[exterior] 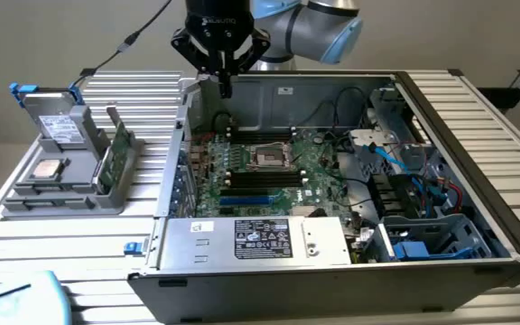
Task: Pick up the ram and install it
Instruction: 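Reach for the ram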
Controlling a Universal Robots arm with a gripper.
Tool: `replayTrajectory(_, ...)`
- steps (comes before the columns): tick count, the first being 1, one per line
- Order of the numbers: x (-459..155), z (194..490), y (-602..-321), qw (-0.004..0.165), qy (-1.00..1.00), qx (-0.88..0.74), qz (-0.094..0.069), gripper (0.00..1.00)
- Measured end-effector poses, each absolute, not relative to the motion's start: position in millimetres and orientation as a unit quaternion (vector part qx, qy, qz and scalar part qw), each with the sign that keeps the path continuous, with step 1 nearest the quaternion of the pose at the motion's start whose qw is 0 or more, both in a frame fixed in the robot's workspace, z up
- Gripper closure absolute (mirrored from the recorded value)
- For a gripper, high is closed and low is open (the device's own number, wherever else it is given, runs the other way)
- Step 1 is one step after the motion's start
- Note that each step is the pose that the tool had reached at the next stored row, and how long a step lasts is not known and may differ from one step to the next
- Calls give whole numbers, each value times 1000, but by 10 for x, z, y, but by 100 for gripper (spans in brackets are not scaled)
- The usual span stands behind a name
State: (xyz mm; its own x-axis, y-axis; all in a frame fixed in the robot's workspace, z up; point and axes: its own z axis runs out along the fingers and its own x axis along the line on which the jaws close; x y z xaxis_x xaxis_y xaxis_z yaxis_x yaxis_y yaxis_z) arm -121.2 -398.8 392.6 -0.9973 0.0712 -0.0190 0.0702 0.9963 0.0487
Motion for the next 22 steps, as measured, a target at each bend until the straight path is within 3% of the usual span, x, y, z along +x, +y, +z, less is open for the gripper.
replayTrajectory(15, -1224, 3927, -3988, 10, 999, 35, 24, 89)
replayTrajectory(22, -1513, 3918, -3988, 7, 999, 35, 24, 89)
